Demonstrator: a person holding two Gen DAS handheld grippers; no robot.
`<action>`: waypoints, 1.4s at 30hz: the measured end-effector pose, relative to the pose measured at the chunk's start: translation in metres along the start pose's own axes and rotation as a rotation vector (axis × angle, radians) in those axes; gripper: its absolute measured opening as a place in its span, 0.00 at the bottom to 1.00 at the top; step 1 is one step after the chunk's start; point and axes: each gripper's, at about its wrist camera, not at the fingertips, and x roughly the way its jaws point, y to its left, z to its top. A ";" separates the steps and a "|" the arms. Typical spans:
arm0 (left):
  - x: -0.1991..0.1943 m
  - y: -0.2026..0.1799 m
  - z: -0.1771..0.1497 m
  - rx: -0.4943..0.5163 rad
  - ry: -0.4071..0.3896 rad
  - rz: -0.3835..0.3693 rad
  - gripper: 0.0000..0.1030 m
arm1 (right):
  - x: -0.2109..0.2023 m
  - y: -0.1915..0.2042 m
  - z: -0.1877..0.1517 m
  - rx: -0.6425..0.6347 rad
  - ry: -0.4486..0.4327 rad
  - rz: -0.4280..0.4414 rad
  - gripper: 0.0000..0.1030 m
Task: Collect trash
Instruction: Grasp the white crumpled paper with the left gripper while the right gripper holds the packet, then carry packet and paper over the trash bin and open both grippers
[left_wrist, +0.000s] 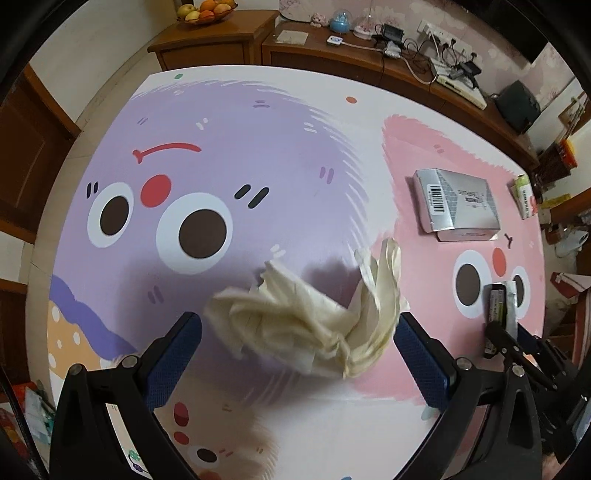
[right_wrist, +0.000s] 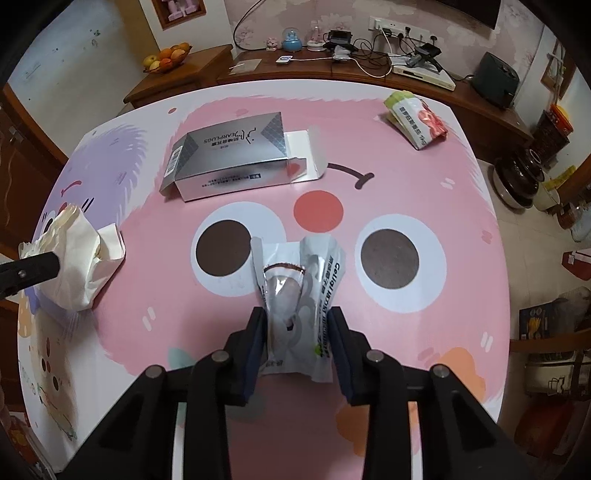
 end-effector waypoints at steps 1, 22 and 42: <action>0.002 0.000 0.002 0.002 0.005 0.007 0.99 | 0.000 0.000 0.001 -0.003 -0.001 0.000 0.32; -0.009 -0.016 -0.020 0.036 -0.057 -0.009 0.55 | -0.013 0.006 -0.013 0.020 -0.028 0.098 0.13; -0.134 0.023 -0.168 0.223 -0.194 -0.096 0.55 | -0.117 0.060 -0.109 0.121 -0.142 0.139 0.13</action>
